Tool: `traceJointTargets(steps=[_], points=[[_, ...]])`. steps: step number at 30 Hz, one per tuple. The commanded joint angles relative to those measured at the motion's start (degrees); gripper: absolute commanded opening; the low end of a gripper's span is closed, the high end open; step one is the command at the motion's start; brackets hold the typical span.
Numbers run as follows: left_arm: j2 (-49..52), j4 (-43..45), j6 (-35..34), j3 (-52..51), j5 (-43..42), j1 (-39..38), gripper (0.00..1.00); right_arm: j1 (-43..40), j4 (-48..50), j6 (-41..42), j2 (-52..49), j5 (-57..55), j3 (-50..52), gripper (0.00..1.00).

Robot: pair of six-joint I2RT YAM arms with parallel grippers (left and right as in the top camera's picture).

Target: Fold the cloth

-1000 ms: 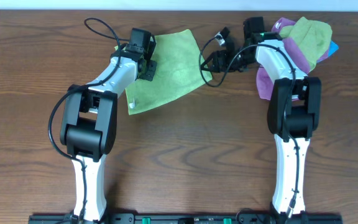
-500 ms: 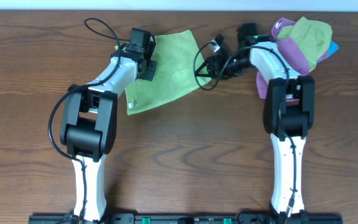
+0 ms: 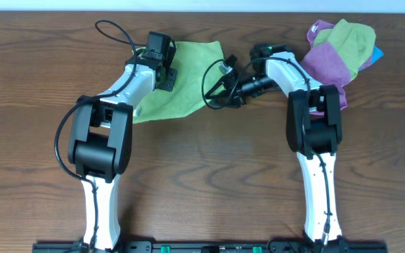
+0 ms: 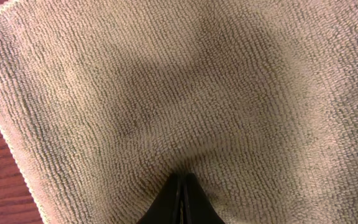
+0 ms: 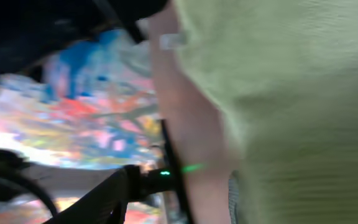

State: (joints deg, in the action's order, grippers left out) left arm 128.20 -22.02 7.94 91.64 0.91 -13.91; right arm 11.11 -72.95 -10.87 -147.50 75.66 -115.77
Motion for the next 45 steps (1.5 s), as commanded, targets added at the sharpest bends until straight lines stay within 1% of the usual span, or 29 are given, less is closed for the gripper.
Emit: traceJointTargets(steps=[1, 4, 6, 12, 14, 18, 24, 29, 34, 41, 45], points=[[2.0, 0.2, 1.0, -0.5, 1.0, 0.4, 0.06, -1.5, -1.0, -5.4, 5.5, 11.5, -0.5, 0.53], [2.0, 0.5, 1.0, -0.5, 1.0, 0.4, 0.05, -2.6, -0.4, -6.6, 9.7, 10.4, -0.5, 0.56], [2.0, 0.7, 1.0, -0.5, 1.0, 0.4, 0.06, -3.3, 0.6, -6.5, 12.4, 7.0, -0.5, 0.57], [2.0, 0.9, 1.0, -0.5, 1.0, 0.4, 0.06, -4.3, 0.9, -2.9, 19.7, -16.8, -0.5, 0.63], [2.0, 0.9, 1.0, -0.5, 1.0, 0.4, 0.06, -4.3, 0.5, -2.9, 20.6, -20.2, -0.5, 0.63], [2.0, 0.9, 1.0, -0.5, 1.0, 0.4, 0.06, -4.3, -0.4, -2.9, 20.2, -25.5, -0.3, 0.60], [2.0, 0.9, 1.0, -0.5, 1.0, 0.4, 0.05, -4.3, 1.9, -2.9, 19.7, -36.3, 0.0, 0.61], [2.0, 0.9, 1.0, -0.5, 1.0, 0.4, 0.06, -4.3, 4.0, -2.9, 16.6, -35.9, 0.4, 0.61], [2.0, 0.9, 1.0, -0.5, 1.0, 0.4, 0.06, -4.1, 4.4, -2.9, 11.8, -31.4, 0.4, 0.58], [2.0, 0.9, 1.0, -0.5, 1.0, 0.4, 0.06, -3.8, 8.0, -1.7, 7.8, -31.2, 0.4, 0.59], [2.0, 0.9, 1.0, -0.5, 1.0, 0.4, 0.06, -3.6, 9.7, -1.4, 7.2, -30.6, 0.4, 0.61]])
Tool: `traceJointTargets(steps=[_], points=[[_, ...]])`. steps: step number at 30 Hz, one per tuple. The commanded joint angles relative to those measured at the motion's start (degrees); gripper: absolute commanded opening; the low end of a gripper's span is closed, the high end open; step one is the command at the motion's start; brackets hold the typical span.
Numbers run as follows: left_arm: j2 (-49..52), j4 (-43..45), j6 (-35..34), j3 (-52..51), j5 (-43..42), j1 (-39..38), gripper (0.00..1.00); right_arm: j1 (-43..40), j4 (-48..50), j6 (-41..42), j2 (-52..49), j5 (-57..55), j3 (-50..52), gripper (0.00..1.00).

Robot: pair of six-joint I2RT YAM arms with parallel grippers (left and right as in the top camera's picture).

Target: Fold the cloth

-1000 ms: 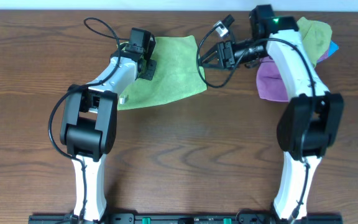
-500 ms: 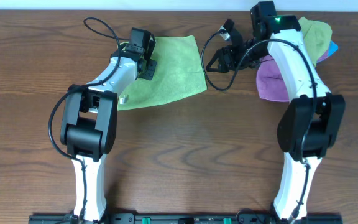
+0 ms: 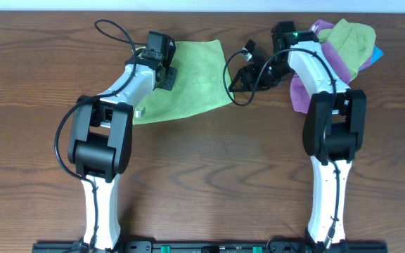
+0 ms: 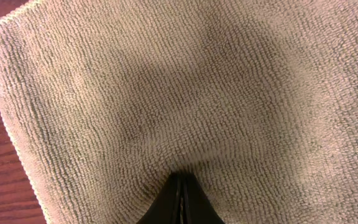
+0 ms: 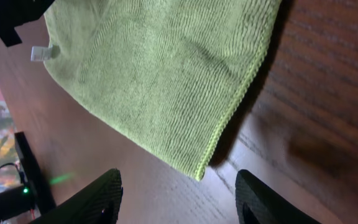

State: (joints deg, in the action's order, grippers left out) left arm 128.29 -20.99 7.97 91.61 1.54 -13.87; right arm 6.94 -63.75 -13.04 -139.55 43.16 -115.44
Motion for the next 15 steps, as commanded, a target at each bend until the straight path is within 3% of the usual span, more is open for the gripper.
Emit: traceJointTargets(steps=[1, 15], points=[[1.9, -0.1, 1.0, -0.5, 0.3, 0.4, 0.06, 0.7, 1.0, 0.9, -0.7, 1.9, 0.1, 0.61], [1.9, -0.1, 1.0, -0.5, 0.3, 0.4, 0.06, 1.1, 8.8, 5.4, -3.9, 2.4, 0.1, 0.61]])
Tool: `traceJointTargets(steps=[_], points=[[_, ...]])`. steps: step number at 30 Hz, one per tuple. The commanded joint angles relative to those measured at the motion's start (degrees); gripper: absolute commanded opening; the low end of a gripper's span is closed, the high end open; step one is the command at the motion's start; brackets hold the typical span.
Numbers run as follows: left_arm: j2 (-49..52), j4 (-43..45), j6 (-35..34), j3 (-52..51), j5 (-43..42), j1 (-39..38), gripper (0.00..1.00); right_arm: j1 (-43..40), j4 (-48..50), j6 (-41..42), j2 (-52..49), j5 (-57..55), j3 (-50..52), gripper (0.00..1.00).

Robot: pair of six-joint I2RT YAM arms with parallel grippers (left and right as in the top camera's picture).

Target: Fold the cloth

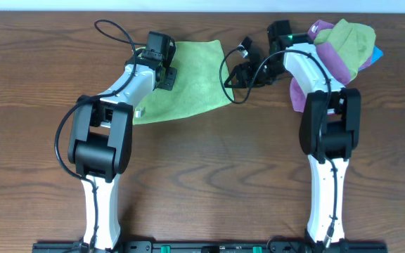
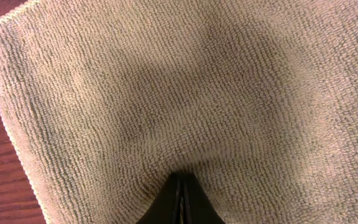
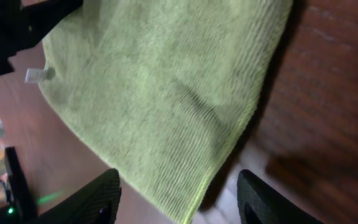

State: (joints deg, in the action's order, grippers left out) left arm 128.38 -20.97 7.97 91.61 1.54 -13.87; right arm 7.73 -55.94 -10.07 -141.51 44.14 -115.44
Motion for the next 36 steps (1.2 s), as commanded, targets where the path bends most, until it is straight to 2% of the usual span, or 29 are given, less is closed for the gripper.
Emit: traceJointTargets(steps=[1, 9, 17, 23, 29, 36], points=[[1.8, -0.1, 1.0, -0.5, 0.3, 0.4, 0.06, 0.3, 1.5, 2.8, -2.0, 1.5, 0.1, 0.61], [1.8, 0.2, 1.0, -0.5, 0.3, 0.4, 0.06, 0.5, 5.5, 6.3, -2.8, 2.1, 0.1, 0.62], [1.8, 0.2, 1.0, -0.5, 0.3, 0.4, 0.06, 2.3, 5.7, 7.9, -8.8, 11.9, 0.1, 0.58], [1.8, 0.2, 1.0, -0.5, 0.3, 0.4, 0.06, 5.2, 4.5, 7.9, -9.6, 12.6, 0.1, 0.58], [1.8, 0.2, 1.0, -0.5, 0.3, 0.4, 0.05, 6.6, -1.4, 7.5, -9.6, 15.0, 0.1, 0.55], [1.8, 0.2, 1.0, -0.5, 0.4, 0.4, 0.06, 6.3, -9.9, 2.3, -9.4, 22.8, 0.0, 0.52]])
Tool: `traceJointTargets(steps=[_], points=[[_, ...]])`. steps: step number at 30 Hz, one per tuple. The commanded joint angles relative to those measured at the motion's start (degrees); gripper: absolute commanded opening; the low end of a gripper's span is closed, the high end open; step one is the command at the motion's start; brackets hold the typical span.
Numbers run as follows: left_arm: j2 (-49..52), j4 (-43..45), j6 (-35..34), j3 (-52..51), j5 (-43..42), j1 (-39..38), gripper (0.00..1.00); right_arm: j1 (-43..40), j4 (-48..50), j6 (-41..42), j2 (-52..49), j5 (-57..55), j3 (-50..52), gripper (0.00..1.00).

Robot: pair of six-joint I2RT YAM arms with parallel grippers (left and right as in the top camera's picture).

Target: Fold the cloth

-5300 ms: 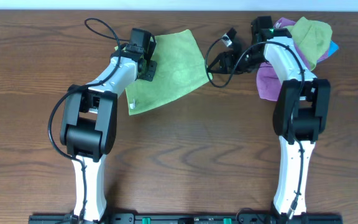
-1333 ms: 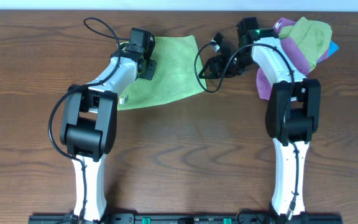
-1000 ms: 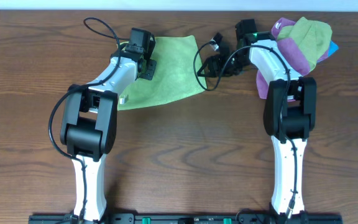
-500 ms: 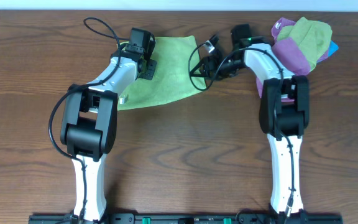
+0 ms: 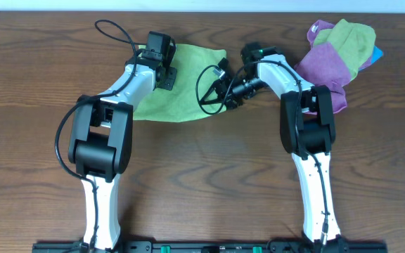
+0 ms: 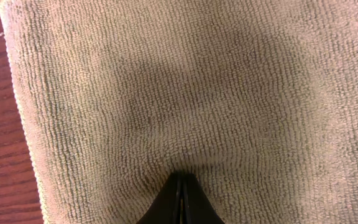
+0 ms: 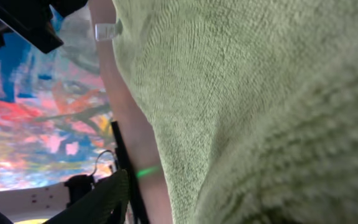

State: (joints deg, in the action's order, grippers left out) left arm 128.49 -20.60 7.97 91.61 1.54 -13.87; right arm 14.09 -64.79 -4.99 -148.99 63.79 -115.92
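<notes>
A light green cloth lies flat on the wooden table at the back centre. My left gripper sits at its upper left part. In the left wrist view the left gripper is shut, its tips pinching the cloth. My right gripper is at the cloth's right edge. In the right wrist view the cloth fills the frame close up over the right gripper. One dark finger shows wide at the left; the other finger is hidden.
A pile of purple, green and blue cloths lies at the back right corner. A black cable loop hangs by my right wrist over the cloth's right edge. A white tag sits on the cloth's edge.
My right gripper has moved from right of the cloth back onto its right edge. The cloth's lower right corner now lies further left. My left gripper stays shut on the cloth.
First my right gripper was at the cloth's right edge with cloth filling its view. Later it stood open to the right, clear of the cloth, which lay spread wider. Now it is back at that edge. My left gripper stayed shut on the upper left throughout.
</notes>
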Motion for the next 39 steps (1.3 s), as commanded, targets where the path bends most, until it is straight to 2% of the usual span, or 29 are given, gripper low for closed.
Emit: traceJointTargets(steps=[1, 7, 16, 31, 34, 39], points=[[1.7, -0.2, 1.0, -0.5, 0.4, 0.4, 0.05, 0.0, -2.0, -3.7, -1.7, 4.4, 0.5, 0.52], [1.7, -0.2, 1.0, -0.5, 0.4, 0.4, 0.06, 0.0, -5.0, -6.1, 0.2, 10.3, 0.5, 0.50], [1.7, -0.2, 1.0, -0.5, 0.4, 0.4, 0.06, 0.0, -5.2, -6.0, 6.8, 10.9, 0.5, 0.53], [1.7, -0.1, 1.0, -0.5, 0.4, 0.4, 0.06, 1.8, -8.8, -5.8, 15.6, 19.4, 0.5, 0.55], [1.7, -0.1, 1.0, -0.5, 0.4, 0.4, 0.06, 1.9, -8.5, -5.8, 18.0, 15.9, 0.5, 0.55], [1.7, -0.1, 1.0, -0.5, 0.4, 0.4, 0.05, 2.0, -10.8, -4.7, 22.1, -0.4, 0.5, 0.57]])
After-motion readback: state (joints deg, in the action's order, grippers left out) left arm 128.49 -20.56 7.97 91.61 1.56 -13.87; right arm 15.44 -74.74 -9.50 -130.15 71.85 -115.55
